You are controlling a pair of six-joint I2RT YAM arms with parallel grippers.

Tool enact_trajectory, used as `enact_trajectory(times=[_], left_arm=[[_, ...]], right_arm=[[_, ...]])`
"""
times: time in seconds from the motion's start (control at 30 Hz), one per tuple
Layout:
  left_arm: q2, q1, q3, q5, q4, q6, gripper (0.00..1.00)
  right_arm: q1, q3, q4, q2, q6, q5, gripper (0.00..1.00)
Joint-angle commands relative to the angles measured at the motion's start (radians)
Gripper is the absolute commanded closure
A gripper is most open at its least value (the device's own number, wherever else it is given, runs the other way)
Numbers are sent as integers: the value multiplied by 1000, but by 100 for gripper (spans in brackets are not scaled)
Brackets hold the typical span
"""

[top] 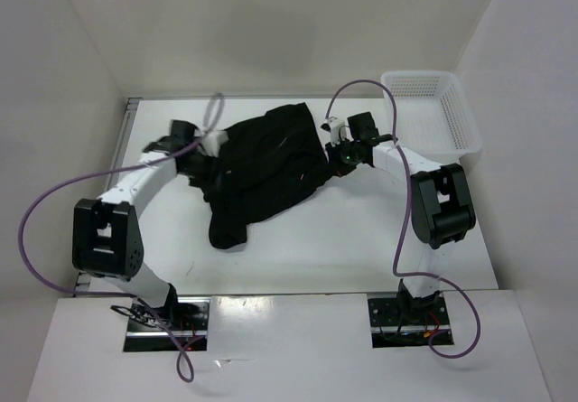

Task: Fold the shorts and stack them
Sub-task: Flatten the shorts out

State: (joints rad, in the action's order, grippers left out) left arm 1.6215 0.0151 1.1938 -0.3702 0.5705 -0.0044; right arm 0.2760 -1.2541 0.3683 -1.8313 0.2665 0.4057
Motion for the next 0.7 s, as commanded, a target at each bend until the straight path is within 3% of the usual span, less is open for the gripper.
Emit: enact_trajectory(times=[0.0,0.2,0.3,0.43,0.53,0.57,0.67], left_arm=[[-97,-232,-77,-29,184,4,32],[-117,-383,-189,36,196,4,5],[-104,-493,-189,60,196,4,0],[-80,-564,-227,181,56,4,0],[-57,-564,-266,272,3,4,8],[-57,-564,-284,287,3,4,20],[-57,-564,-298,342,-21,4,38]], right_arm=[[11,-33,0,37,27,15,100],[20,-24,0,46,36,5,100],[20,-15,0,46,45,5,100],[20,-5,0,55,45,-4,100],[20,15,0,76,45,-13,100],[20,15,0,76,45,-13,100],[20,25,-9,76,45,-13,100]])
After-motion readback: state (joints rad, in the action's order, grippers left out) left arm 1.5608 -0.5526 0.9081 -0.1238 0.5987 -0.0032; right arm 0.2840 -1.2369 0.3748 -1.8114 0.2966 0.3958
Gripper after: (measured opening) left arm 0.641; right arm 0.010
